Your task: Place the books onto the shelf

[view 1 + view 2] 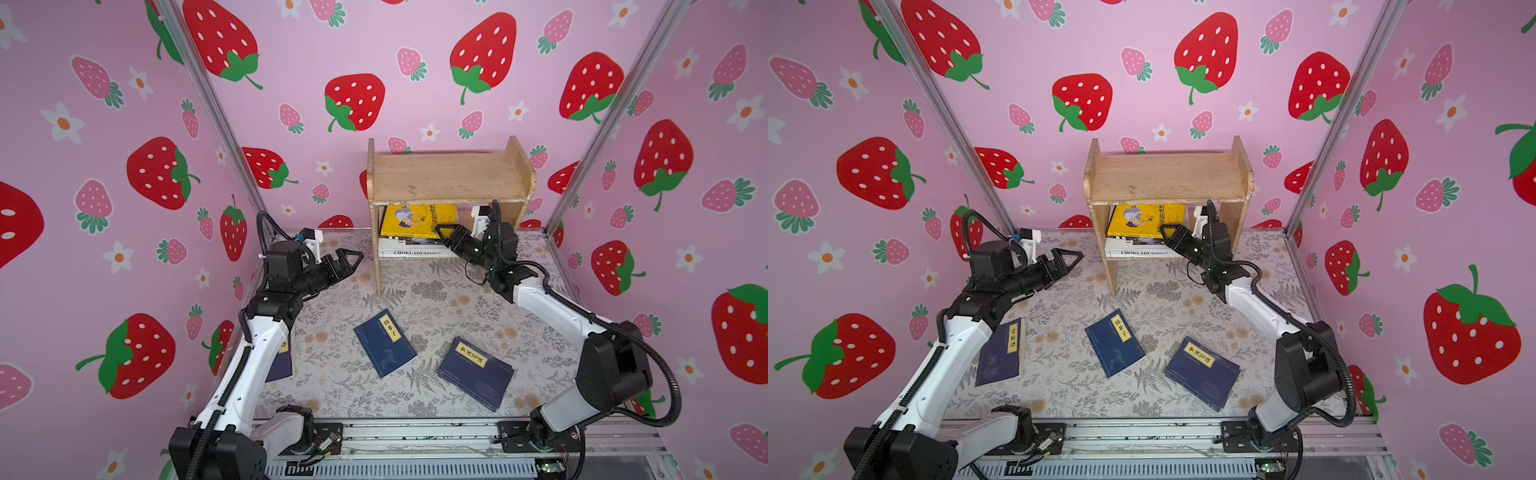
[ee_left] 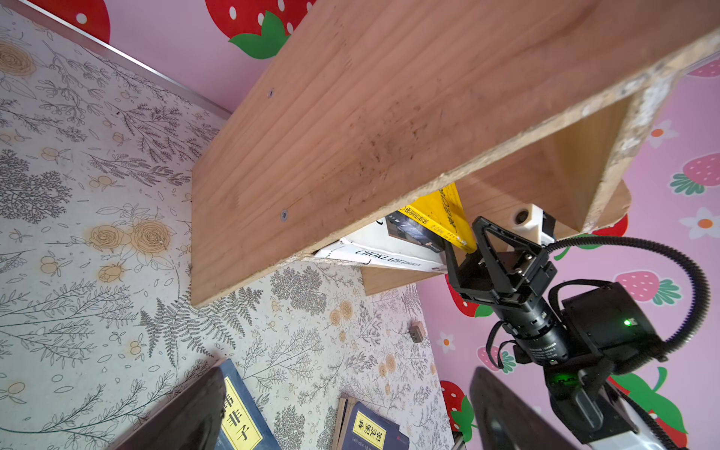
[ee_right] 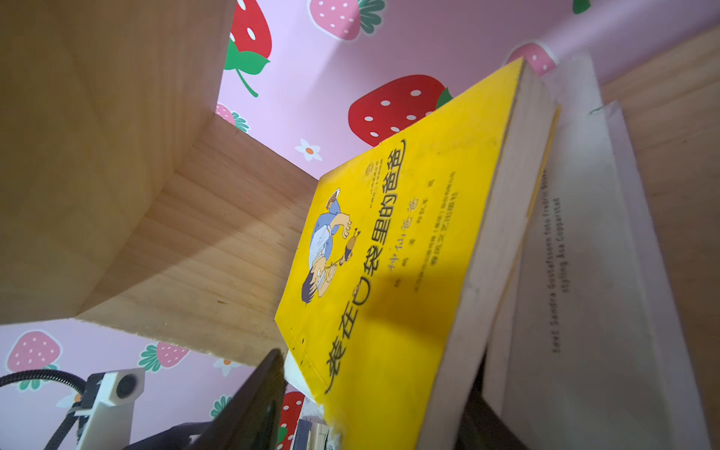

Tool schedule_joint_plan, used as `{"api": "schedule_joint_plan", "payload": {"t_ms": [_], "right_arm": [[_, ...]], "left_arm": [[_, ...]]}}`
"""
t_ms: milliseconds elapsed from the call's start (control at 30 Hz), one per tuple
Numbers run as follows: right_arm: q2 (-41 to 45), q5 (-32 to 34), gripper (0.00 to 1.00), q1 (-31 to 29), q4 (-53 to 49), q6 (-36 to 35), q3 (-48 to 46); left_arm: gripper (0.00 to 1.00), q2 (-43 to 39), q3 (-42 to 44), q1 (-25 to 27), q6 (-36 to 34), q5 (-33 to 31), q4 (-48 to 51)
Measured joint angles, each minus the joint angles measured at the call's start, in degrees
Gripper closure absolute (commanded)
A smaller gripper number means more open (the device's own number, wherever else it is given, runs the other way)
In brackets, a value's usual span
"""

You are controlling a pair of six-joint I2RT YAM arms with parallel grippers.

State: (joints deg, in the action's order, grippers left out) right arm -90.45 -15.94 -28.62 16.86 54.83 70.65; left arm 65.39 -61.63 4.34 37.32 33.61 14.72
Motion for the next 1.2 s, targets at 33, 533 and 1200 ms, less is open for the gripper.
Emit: {"api": "schedule_joint_plan", "payload": {"t_ms": [33, 533, 1200], "right_arm": [[0.00, 0.48, 0.34, -0.09, -1.79, -0.98, 0.79], [0.68, 11.02, 0.29, -3.54, -20.85, -13.46, 7.30], [0.87, 18.56, 0.41, -6.60, -19.08, -17.00, 7.28]], "left_arm": [[0.01, 0.09, 0.13, 0.00, 0.00, -0.02, 0.00], [0.03, 3.21, 1.18, 0.00, 1.11, 0.11, -2.27], [0.03, 5.35, 1.18, -0.02, 1.53, 1.46, -3.19]]}}
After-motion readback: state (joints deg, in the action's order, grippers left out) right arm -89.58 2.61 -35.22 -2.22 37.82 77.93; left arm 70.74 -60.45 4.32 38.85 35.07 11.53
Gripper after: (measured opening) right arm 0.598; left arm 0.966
